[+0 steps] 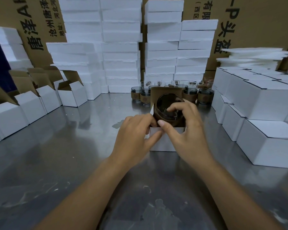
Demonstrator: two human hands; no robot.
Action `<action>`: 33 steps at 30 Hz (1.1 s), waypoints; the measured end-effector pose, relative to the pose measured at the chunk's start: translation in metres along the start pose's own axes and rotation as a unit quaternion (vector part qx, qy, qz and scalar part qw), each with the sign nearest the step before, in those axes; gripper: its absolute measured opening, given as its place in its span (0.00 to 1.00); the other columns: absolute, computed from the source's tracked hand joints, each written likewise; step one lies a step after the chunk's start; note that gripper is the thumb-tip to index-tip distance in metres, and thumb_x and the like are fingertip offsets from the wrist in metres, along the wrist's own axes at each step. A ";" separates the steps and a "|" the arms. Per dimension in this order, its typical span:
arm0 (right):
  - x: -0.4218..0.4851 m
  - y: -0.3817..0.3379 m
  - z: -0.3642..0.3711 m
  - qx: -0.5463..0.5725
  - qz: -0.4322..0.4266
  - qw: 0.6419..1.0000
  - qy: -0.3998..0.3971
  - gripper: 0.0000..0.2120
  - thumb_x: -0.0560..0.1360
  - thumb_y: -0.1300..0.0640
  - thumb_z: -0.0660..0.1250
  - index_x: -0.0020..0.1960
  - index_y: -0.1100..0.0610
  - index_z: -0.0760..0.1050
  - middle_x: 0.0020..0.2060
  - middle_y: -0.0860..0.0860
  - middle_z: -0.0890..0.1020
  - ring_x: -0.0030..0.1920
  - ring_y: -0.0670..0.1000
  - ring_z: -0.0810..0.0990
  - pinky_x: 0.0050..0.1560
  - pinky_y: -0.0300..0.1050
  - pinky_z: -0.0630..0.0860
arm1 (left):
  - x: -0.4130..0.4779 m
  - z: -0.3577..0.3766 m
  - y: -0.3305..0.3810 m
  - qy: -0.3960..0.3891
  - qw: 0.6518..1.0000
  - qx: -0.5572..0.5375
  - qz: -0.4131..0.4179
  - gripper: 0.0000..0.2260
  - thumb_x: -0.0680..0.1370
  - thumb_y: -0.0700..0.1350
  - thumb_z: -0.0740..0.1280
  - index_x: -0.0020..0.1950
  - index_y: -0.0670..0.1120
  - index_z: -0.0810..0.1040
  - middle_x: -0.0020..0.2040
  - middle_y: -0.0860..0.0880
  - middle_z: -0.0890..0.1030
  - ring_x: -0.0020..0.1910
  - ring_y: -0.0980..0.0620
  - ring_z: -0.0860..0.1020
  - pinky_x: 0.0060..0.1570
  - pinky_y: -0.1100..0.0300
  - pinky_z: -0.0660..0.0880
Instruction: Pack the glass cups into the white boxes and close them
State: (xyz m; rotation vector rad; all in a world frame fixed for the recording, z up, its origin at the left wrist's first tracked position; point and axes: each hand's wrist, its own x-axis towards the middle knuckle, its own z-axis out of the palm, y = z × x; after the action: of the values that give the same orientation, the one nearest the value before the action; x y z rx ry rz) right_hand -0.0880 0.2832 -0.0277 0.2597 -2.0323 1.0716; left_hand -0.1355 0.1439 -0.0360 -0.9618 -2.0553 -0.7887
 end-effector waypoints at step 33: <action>0.009 0.008 0.001 0.143 0.186 0.959 0.161 0.10 0.80 0.56 0.56 0.56 0.46 0.74 0.53 0.34 0.75 0.59 0.39 0.73 0.56 0.36 0.70 | 0.005 -0.003 0.005 0.005 0.930 -0.289 -0.229 0.14 0.79 0.50 0.62 0.62 0.63 0.64 0.40 0.58 0.75 0.47 0.59 0.76 0.44 0.76 0.69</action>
State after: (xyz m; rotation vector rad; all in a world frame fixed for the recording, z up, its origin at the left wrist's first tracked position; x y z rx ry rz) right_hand -0.0984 0.2893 -0.0257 -0.1556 -1.6653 1.5348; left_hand -0.1325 0.1459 -0.0289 -0.7635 -2.1034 -1.7112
